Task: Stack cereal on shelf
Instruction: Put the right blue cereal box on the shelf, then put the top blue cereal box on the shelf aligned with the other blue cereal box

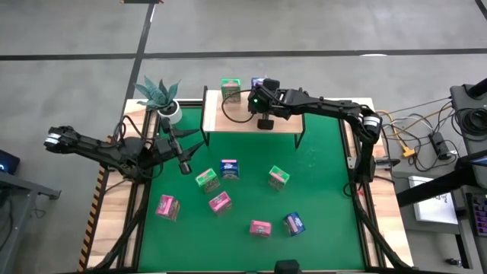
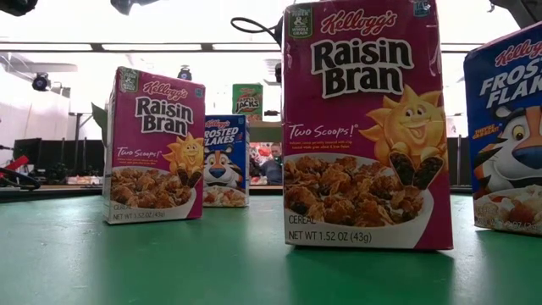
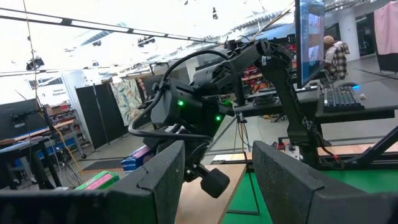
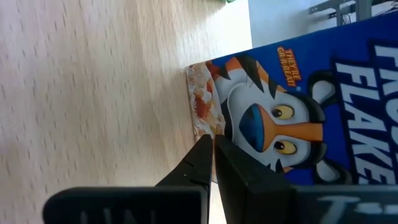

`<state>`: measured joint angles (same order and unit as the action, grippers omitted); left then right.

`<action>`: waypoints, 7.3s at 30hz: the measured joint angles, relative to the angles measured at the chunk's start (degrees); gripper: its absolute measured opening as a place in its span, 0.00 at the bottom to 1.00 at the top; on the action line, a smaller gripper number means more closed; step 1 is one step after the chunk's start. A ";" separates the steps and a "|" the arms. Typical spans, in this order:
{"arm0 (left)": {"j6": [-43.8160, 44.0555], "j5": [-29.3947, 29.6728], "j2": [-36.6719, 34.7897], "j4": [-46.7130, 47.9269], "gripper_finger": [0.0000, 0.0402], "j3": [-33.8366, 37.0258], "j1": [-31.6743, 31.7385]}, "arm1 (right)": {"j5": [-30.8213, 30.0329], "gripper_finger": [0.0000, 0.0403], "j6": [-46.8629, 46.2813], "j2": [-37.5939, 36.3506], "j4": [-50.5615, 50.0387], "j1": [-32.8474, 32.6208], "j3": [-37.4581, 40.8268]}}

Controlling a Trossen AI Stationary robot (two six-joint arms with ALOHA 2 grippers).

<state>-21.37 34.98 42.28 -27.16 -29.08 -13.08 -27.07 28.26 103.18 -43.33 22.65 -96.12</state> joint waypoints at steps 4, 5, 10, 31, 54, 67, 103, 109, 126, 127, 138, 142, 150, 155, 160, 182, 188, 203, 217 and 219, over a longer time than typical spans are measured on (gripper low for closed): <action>0.01 -0.02 0.00 0.00 0.43 0.00 0.00 | 0.91 0.02 0.04 0.00 0.67 0.00 0.00; 0.00 -0.01 0.00 0.00 0.43 0.00 0.01 | 1.57 0.02 0.05 0.00 1.06 0.00 0.00; 0.02 -0.01 0.00 0.00 0.43 0.00 0.00 | 2.62 0.02 -0.04 0.00 3.43 0.04 0.02; 0.00 -0.02 0.00 -0.02 0.43 0.00 0.01 | 2.64 0.02 0.57 0.00 5.53 0.90 0.02; -0.08 -0.02 0.02 -0.05 0.43 0.00 0.00 | 3.06 0.02 -2.99 -1.06 2.78 -1.75 -2.04; -0.10 -0.06 0.02 -0.40 0.43 -0.17 0.00 | 21.15 0.02 -16.44 -6.16 -1.65 -15.61 -5.77; 0.00 -0.09 0.02 -0.83 0.43 -0.17 0.00 | 17.45 0.43 -22.41 -4.25 30.81 -26.36 18.03; -0.11 -0.09 0.07 -0.83 0.43 -0.17 0.00 | 17.42 0.65 -22.23 -1.98 33.94 -26.11 17.15; -0.46 -1.40 0.13 -0.94 0.43 -0.20 -0.04 | 14.99 0.76 -21.82 2.89 28.39 -24.41 12.92; -0.46 -1.42 0.09 -0.92 0.43 -0.20 -0.06 | 15.00 0.75 -21.80 2.89 28.32 -24.42 12.92; -0.46 -1.53 0.04 -0.92 0.43 -0.20 -0.04 | 17.05 0.59 -22.71 3.16 27.71 -24.48 12.92; -0.46 -1.55 0.04 -0.92 0.43 -0.20 -0.04 | 17.22 0.52 -22.68 3.52 27.28 -24.48 12.94; -0.44 -1.57 0.04 -0.93 0.43 -0.20 -0.04 | 17.22 0.43 -22.69 3.13 27.28 -24.48 12.96; -0.44 -1.57 0.04 -0.92 0.43 -0.20 -0.04 | 17.22 0.43 -22.72 3.12 27.26 -24.50 12.98; -0.44 -1.57 0.04 -0.93 0.43 -0.20 -0.04 | 18.02 0.44 -23.29 1.73 24.43 -24.50 11.86; -0.42 -1.57 0.04 -0.96 0.43 -0.20 -0.07 | 18.32 0.43 -17.55 -8.90 -5.33 -20.57 -7.46; -0.39 -1.57 0.04 -0.96 0.43 -0.17 -0.07 | 20.78 0.43 -14.16 -13.85 -5.70 -13.76 -4.51; -0.42 -1.57 0.04 -0.96 0.43 -0.17 -0.07 | 36.57 0.43 -4.52 -15.25 -2.62 4.17 0.28; -0.63 -1.57 0.04 -0.94 0.43 -0.17 -0.07 | 36.04 0.43 -1.84 -15.00 0.44 5.99 0.86; -0.63 -1.57 0.04 -0.94 0.43 -0.17 -0.07 | 36.04 0.43 -1.73 -14.99 0.72 6.16 1.28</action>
<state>-22.00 33.41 42.33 -28.10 -29.26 -13.15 8.97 26.52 88.18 -42.61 28.82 -94.83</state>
